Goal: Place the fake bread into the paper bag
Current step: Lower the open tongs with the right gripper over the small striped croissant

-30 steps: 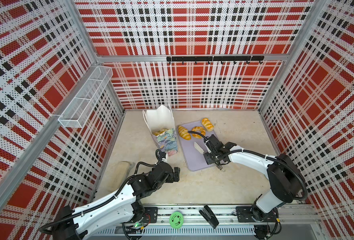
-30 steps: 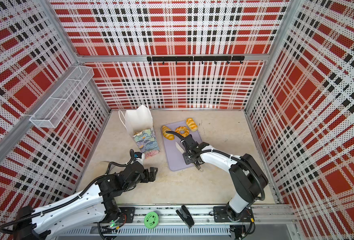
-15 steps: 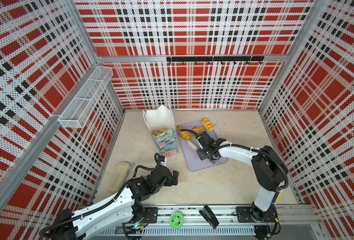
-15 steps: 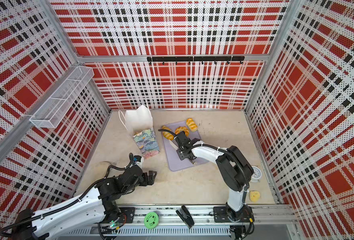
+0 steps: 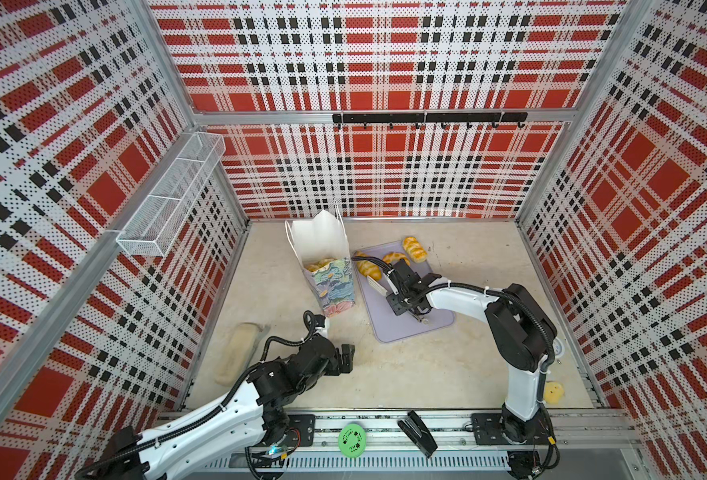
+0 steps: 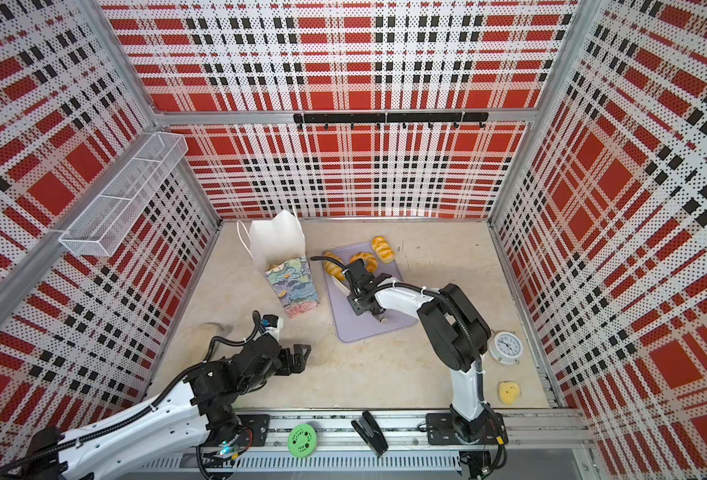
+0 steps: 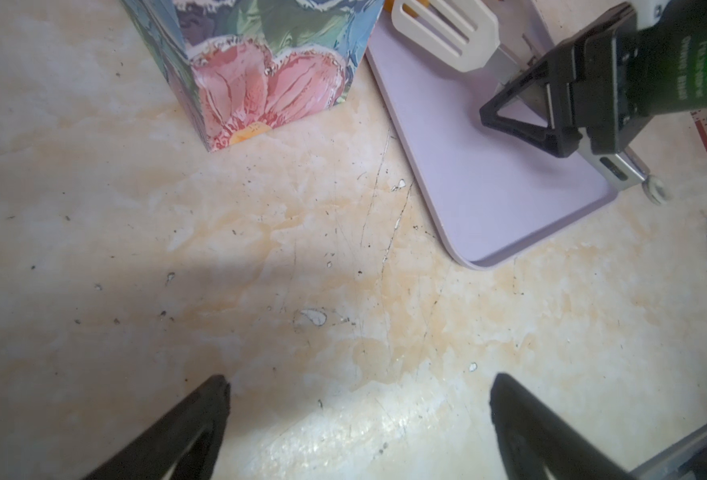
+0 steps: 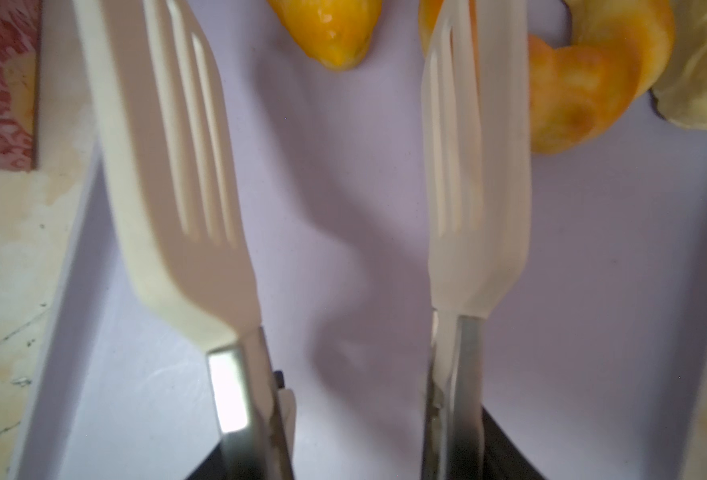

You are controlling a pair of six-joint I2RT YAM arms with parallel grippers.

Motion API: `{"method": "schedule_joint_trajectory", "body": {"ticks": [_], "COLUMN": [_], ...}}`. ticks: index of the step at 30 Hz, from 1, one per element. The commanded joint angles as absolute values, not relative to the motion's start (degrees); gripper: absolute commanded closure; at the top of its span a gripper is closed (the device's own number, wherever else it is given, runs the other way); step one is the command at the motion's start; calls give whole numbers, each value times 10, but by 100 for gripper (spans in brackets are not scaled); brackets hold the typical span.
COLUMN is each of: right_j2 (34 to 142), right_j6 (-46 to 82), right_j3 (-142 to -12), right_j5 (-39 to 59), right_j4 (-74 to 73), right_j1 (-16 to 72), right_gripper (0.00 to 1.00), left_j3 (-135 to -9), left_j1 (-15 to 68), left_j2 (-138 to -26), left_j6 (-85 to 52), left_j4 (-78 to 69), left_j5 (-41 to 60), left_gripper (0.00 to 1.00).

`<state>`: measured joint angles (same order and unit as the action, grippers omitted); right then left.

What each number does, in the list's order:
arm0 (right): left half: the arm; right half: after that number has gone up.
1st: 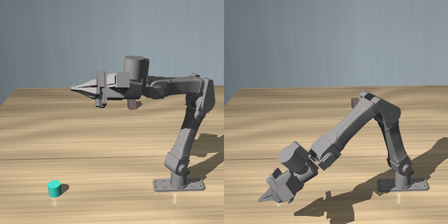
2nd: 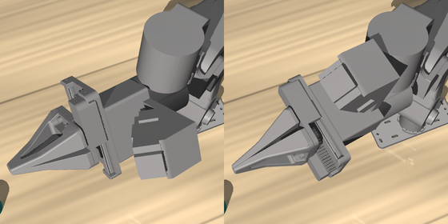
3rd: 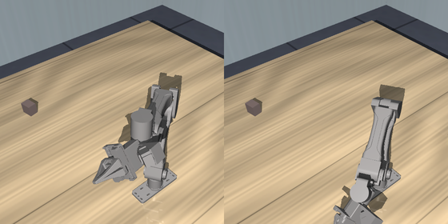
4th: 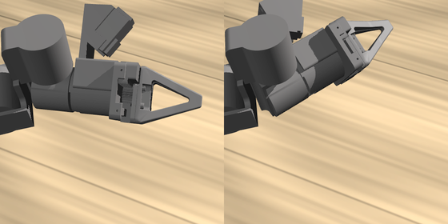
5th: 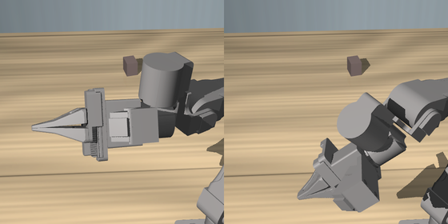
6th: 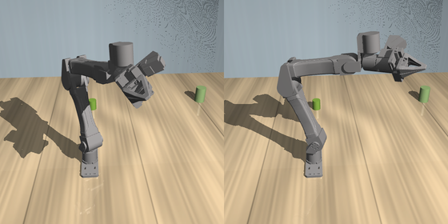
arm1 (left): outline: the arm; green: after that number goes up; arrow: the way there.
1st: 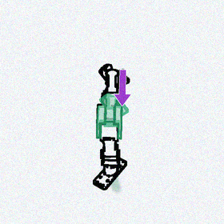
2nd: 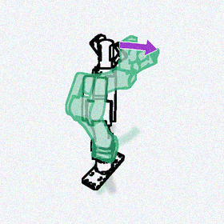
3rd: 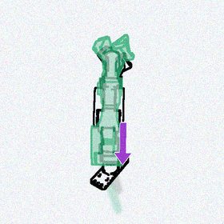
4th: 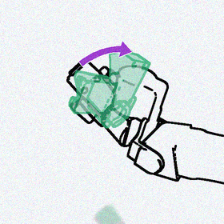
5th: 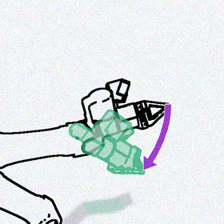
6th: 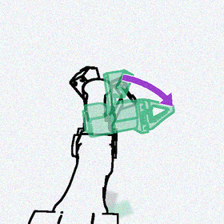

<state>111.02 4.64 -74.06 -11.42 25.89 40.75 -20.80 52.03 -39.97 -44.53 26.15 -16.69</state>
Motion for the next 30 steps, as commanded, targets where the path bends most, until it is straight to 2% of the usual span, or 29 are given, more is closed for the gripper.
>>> {"method": "schedule_joint_trajectory", "body": {"ticks": [1,15,26,30], "right_j2": [1126,1150,1169,1174], "right_j6": [28,16,2,-2], "right_j3": [-769,-798,-815,-822], "right_j5": [-115,-109,-108,-109], "right_j4": [232,238,258,269], "right_j1": [405,401,401,402], "right_gripper": [43,45,50,55], "left_j3": [-212,-215,-207,-206], "left_j1": [516,515,516,516], "left_j2": [-409,-437,-421,-421], "left_j6": [-451,-452,-460,-461], "left_j4": [251,234,239,240], "left_j5": [-169,-170,-177,-176], "left_gripper": [1,1,1,1]}}
